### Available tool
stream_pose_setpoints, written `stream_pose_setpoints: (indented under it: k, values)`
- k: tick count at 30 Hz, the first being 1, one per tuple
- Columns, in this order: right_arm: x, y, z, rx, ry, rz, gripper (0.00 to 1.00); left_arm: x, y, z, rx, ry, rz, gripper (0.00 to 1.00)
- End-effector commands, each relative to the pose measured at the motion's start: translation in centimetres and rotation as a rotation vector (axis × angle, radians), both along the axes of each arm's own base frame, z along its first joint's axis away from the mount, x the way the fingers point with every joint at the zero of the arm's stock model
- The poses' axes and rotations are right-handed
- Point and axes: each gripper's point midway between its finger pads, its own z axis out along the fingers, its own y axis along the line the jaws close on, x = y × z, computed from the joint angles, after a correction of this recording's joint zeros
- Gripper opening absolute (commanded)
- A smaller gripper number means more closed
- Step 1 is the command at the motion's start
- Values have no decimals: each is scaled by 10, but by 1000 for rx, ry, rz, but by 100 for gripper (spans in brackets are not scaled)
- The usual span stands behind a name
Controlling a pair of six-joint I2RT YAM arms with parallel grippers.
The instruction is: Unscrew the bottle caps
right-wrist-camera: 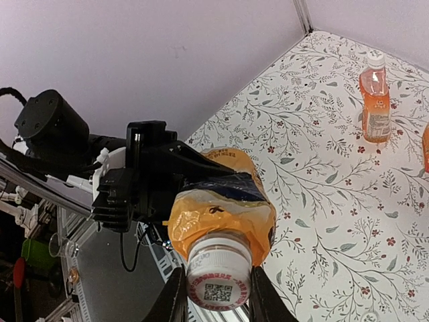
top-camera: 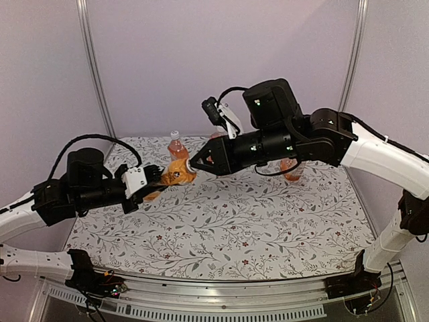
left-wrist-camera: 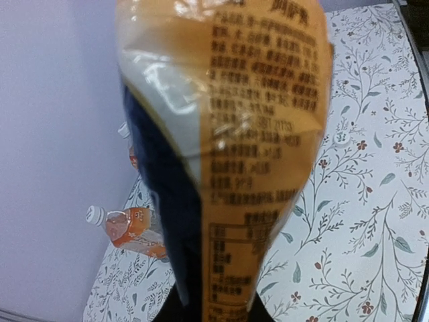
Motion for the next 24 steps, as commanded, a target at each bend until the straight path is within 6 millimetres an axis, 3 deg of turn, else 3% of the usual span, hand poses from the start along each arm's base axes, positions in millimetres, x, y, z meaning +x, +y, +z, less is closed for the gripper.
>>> stream_pose_setpoints:
  k: [1,6,13,24]
  values:
    - [-16,-3,-14,-114,-143,183,0,-28,-7,-12,-3,96,-129,0]
    - [-40,-18,-34,-208,-342,412,0,-61,-11,-30,17,242,-267,0]
    - [-65,-48,-46,-352,-651,647,0,-85,-9,-46,31,376,-333,0]
    - [-71,-70,-31,-458,-989,854,0,-110,-11,-55,24,527,-407,0]
